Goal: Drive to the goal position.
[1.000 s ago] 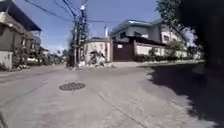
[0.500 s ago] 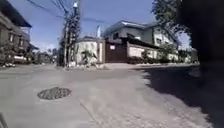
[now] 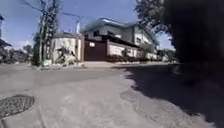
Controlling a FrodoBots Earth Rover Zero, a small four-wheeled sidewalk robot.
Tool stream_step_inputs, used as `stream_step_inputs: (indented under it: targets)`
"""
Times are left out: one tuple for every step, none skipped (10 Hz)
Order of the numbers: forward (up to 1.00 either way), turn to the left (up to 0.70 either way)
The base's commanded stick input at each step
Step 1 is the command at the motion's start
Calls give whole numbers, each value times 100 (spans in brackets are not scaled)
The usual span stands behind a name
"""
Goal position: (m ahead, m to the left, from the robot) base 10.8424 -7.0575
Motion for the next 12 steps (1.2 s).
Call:
stream_step_inputs:
  targets:
    - [100,0]
    - [100,0]
    - [100,0]
    - [100,0]
    - [100,0]
    - [100,0]
    - [100,0]
    - [100,0]
    - [100,0]
    - [100,0]
    - [100,0]
    - [100,0]
